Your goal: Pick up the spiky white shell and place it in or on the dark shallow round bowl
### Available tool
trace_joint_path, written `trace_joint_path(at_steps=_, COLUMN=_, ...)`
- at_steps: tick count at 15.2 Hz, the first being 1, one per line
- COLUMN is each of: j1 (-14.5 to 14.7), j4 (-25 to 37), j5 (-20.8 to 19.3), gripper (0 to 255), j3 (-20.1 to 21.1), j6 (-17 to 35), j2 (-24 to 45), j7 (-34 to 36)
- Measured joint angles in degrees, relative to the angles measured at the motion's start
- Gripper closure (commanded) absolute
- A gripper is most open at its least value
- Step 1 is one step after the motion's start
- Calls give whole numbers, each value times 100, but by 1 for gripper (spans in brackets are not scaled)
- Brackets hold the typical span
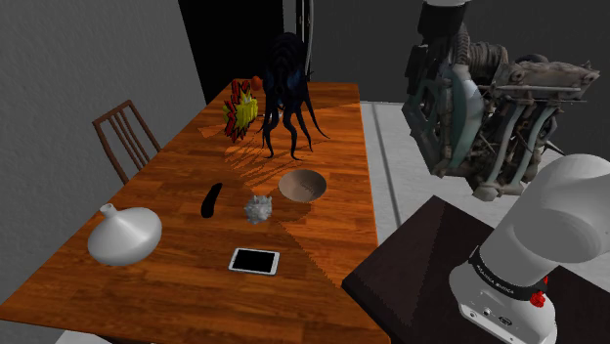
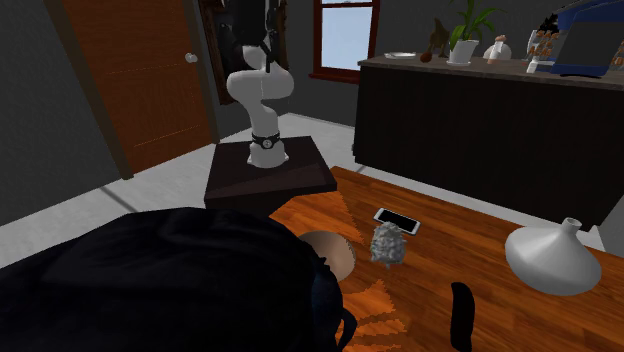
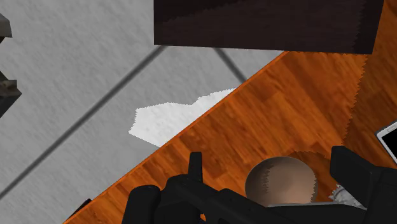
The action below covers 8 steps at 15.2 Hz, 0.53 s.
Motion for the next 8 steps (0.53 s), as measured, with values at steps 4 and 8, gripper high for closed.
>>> trace_joint_path(at_steps=4, j1=62, j4=-126, j5=53, gripper=0, j3=162, j6=279, j2=182, j7=176)
trace_joint_path(at_steps=8, j1=201, j4=-231, j5=166, gripper=0, j3=536, j6=842, j2=694, j7=590)
